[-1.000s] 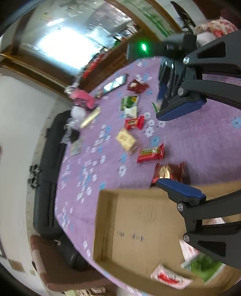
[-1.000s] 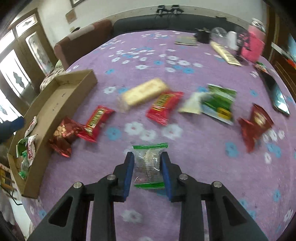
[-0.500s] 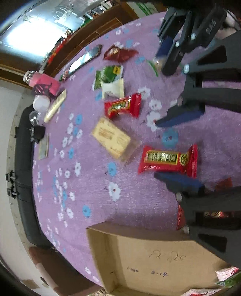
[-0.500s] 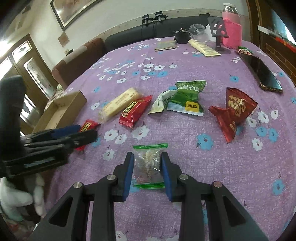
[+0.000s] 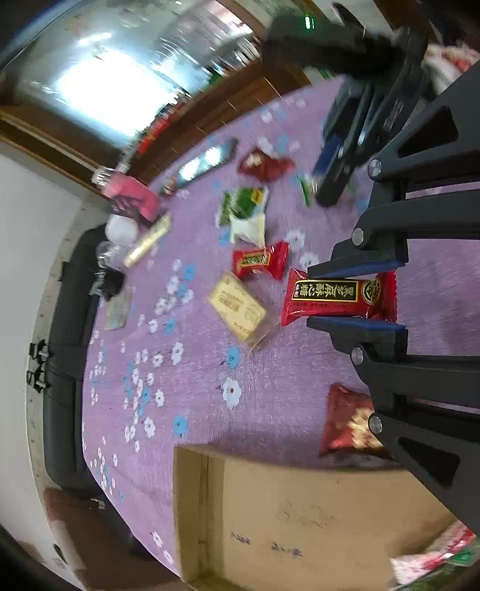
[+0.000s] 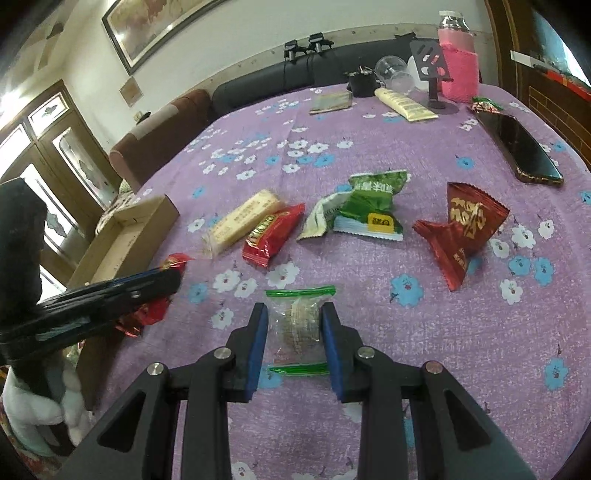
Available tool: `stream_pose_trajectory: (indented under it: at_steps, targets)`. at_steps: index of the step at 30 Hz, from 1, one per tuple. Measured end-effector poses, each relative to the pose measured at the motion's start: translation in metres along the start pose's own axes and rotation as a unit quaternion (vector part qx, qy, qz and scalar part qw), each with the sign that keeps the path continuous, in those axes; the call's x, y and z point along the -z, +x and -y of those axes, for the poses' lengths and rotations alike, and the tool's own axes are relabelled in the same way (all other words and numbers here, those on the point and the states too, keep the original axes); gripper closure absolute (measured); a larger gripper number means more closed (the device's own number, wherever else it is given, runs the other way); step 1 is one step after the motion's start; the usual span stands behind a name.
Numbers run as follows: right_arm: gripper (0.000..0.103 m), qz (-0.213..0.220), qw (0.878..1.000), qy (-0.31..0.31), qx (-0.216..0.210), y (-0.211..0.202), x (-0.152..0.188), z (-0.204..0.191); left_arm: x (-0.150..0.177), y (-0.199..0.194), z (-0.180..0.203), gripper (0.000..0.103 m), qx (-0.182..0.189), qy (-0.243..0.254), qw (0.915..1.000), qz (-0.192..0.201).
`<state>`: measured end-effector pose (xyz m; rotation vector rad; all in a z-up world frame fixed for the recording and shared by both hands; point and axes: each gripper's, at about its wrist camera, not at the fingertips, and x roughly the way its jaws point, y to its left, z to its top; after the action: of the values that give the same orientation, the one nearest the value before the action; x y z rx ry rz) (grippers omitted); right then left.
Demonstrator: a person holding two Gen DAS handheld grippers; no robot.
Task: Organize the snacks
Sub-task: 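Place the candy bag and red bar into the cardboard box, releasing both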
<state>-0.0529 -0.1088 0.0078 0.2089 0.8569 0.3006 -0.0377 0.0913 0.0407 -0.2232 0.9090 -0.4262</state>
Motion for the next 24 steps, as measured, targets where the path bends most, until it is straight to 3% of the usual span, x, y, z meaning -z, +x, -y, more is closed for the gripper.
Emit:
stream_pose_trajectory:
  at_steps: [4,11,18,24]
  targets:
    - [0.075,-0.004,1.0,-0.001,0.0,0.001,0.0,-0.004,0.004,-0.036,-0.021,0.084,0.011,-0.031,0.9991,0.028]
    - [0.075,-0.014,0.999,-0.017,-0.038,-0.013,-0.006,-0.039,0.017,-0.093,-0.086,0.083,-0.038,-0.089,0.992,0.081]
    - [0.074,-0.012,0.994,-0.061,-0.086,-0.021,-0.03,-0.11,0.04,-0.126,-0.15,0.083,-0.067,-0.157,0.9788,0.113]
    - [0.074,-0.029,0.987,-0.111,-0.116,-0.006,-0.035,-0.182,0.053,-0.138,-0.174,0.083,-0.075,-0.175,0.974,0.122]
